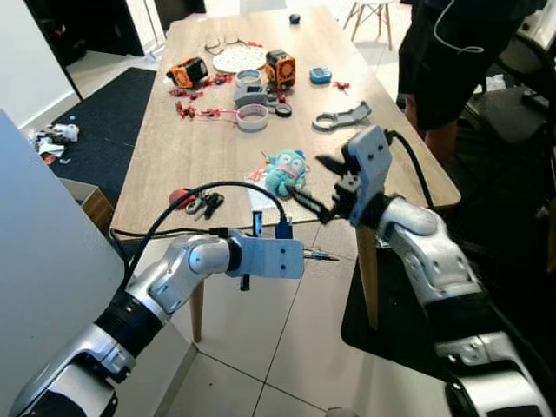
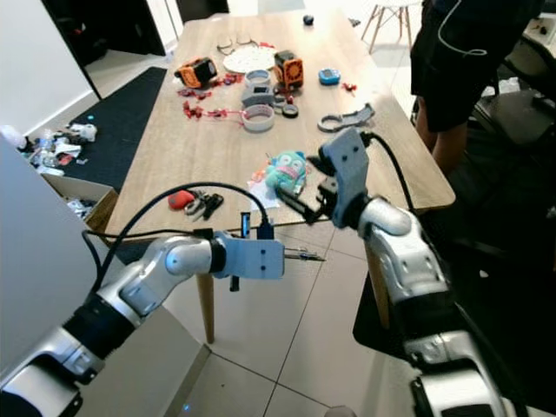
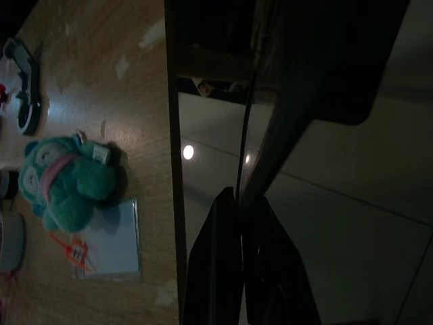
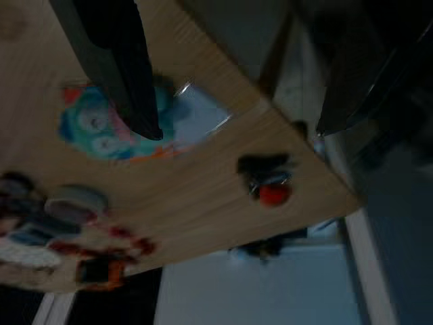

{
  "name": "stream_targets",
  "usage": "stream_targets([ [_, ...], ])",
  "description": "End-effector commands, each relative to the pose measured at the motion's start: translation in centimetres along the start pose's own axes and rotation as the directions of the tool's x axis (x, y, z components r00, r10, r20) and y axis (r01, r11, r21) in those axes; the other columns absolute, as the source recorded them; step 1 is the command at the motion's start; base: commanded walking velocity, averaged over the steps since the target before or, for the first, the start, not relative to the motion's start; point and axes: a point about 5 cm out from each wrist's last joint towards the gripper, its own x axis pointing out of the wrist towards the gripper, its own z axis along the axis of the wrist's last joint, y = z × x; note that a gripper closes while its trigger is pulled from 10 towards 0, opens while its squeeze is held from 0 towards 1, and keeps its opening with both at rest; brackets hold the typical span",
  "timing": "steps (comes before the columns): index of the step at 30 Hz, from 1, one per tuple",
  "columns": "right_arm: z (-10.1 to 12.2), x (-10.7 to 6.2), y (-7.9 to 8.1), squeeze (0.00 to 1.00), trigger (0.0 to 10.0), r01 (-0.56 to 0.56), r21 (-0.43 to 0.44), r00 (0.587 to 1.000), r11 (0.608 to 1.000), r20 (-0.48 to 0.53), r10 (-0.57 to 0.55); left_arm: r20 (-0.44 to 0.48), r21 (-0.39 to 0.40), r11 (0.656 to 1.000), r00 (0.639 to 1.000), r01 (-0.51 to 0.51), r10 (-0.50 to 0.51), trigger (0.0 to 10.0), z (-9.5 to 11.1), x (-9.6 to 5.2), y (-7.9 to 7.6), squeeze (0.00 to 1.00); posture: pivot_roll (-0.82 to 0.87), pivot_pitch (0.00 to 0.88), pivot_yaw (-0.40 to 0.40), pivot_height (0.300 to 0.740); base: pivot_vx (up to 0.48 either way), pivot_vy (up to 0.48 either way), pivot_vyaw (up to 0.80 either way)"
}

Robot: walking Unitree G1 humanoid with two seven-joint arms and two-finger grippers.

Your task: Hang keys on a hook

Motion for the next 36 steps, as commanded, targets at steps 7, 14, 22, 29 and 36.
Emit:
stream_targets([
  [7, 1.6, -2.5, 0.4, 0.0, 10.0, -0.165, -0.034, 0.986, 0.986, 0.02, 0.166, -0.005, -0.004, 0.996, 0.996, -0.087, 0.087, 10.0, 0.0, 0.8, 0.4, 0.0, -0.09, 0.089, 0.077, 0.74, 0.0, 0.0, 0.0],
  [14, 2.3, -4.5, 1.0, 0.0, 10.0, -0.286, -0.023, 0.958, 0.958, -0.023, 0.286, -0.061, -0.105, 0.975, 0.98, -0.197, 0.191, 10.0, -1.0, 2.0, 0.8, 0.0, -0.09, 0.089, 0.075, 0.74, 0.0, 0.0, 0.0],
  [22, 0.3, -5.9, -0.3, 0.0, 10.0, -0.205, -0.094, 0.951, 0.974, -0.255, 0.176, -0.085, -0.134, 0.962, 0.97, -0.238, 0.229, 10.0, -1.5, 2.1, 1.1, 0.0, -0.1, 0.097, 0.08, 0.74, 0.0, 0.0, 0.0],
  [29, 1.1, -5.6, -2.7, 0.0, 10.0, -0.035, -0.258, 0.968, 0.965, -0.249, -0.031, -0.083, -0.205, 0.941, 0.963, -0.27, 0.258, 10.0, -1.7, 2.3, 1.3, 0.0, -0.1, 0.098, 0.084, 0.74, 0.0, 0.0, 0.0],
  [36, 0.7, -5.3, -1.9, 0.0, 10.0, -0.105, -0.289, 0.954, 0.952, -0.3, 0.014, -0.081, -0.262, 0.923, 0.959, -0.283, 0.271, 10.0, -1.7, 2.3, 1.4, 0.0, -0.1, 0.097, 0.081, 0.74, 0.0, 0.0, 0.0],
])
